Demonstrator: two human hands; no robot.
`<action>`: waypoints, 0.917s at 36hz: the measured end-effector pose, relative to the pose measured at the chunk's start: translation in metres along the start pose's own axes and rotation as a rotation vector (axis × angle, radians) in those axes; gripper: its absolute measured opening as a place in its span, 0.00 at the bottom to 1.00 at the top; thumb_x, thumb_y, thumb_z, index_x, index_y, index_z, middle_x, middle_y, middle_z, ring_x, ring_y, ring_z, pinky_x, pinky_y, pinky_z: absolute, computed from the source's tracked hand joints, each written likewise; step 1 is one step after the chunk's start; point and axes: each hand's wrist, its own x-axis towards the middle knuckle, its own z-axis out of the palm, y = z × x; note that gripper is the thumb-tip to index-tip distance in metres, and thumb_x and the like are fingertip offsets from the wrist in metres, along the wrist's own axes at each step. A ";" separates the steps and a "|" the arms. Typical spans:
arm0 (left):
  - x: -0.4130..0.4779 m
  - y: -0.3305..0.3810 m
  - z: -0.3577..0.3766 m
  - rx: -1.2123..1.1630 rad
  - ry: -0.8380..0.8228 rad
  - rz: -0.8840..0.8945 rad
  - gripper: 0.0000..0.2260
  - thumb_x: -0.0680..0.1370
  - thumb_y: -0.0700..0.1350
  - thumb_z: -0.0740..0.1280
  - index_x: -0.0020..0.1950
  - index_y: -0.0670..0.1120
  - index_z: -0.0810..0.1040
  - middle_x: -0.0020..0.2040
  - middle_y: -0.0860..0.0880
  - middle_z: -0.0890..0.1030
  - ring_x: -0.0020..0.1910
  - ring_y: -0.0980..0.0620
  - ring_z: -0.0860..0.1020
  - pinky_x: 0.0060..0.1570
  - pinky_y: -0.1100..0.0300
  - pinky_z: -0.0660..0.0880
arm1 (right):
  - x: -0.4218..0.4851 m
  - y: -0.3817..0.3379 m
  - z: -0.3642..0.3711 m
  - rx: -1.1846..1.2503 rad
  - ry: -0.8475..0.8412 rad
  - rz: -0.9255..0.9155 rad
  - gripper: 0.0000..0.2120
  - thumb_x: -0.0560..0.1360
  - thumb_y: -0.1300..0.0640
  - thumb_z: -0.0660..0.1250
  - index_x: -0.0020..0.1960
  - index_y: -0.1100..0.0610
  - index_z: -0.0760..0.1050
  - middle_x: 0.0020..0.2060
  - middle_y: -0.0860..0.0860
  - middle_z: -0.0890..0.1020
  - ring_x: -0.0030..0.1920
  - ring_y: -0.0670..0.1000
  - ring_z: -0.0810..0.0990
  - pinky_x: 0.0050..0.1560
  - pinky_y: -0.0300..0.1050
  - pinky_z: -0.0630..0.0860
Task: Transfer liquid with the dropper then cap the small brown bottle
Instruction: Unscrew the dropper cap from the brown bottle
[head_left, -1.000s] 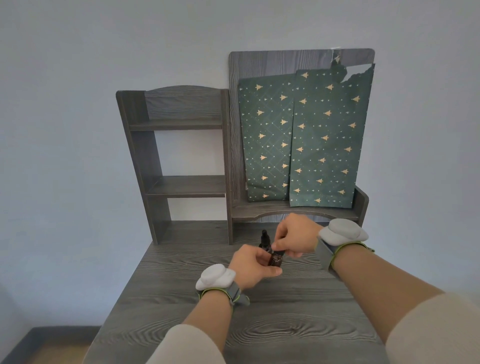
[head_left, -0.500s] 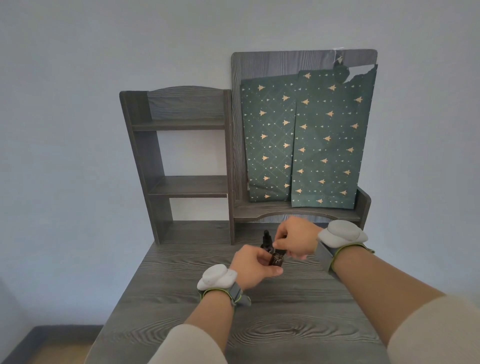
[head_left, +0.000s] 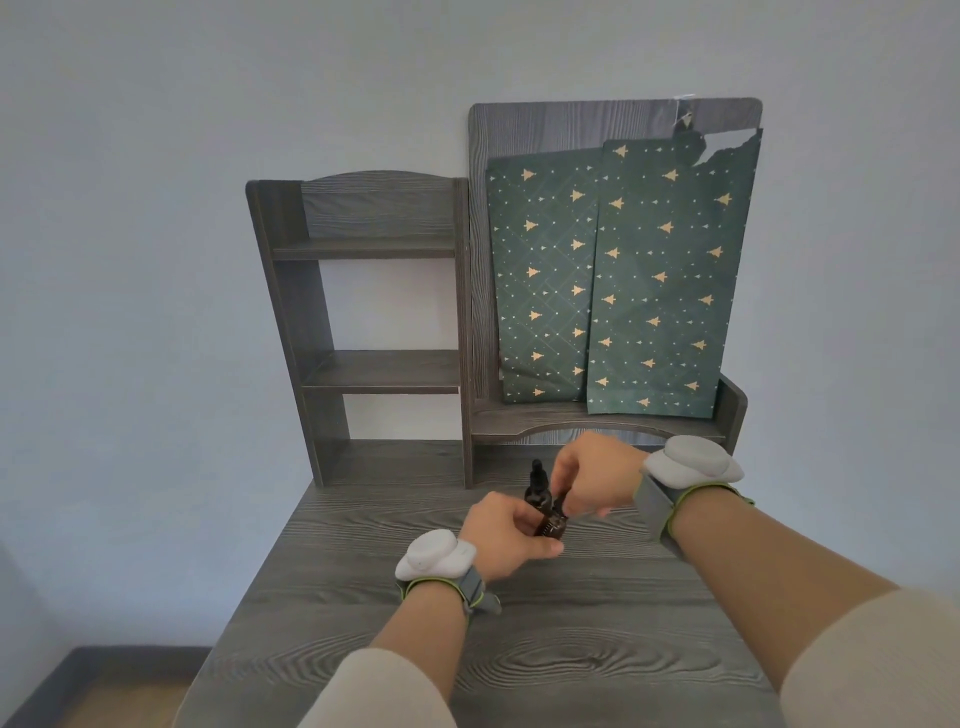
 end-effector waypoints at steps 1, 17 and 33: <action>0.000 -0.001 0.001 -0.005 0.001 -0.002 0.16 0.66 0.51 0.76 0.51 0.48 0.83 0.43 0.52 0.83 0.45 0.55 0.81 0.51 0.62 0.76 | 0.000 0.000 0.000 0.012 0.005 0.001 0.06 0.68 0.56 0.74 0.44 0.51 0.80 0.48 0.52 0.84 0.47 0.53 0.84 0.45 0.46 0.84; -0.001 -0.003 0.000 0.061 -0.022 0.017 0.15 0.67 0.51 0.76 0.51 0.49 0.83 0.48 0.51 0.85 0.48 0.55 0.81 0.53 0.62 0.76 | 0.000 0.004 0.000 0.091 -0.004 0.074 0.09 0.76 0.55 0.66 0.46 0.61 0.80 0.38 0.58 0.85 0.34 0.52 0.83 0.40 0.42 0.82; -0.004 -0.016 -0.007 0.048 0.007 -0.053 0.15 0.67 0.50 0.76 0.52 0.49 0.83 0.48 0.50 0.85 0.49 0.54 0.82 0.55 0.61 0.76 | -0.007 0.007 -0.016 0.056 0.084 0.078 0.12 0.75 0.59 0.60 0.49 0.63 0.81 0.38 0.60 0.84 0.35 0.56 0.83 0.43 0.51 0.82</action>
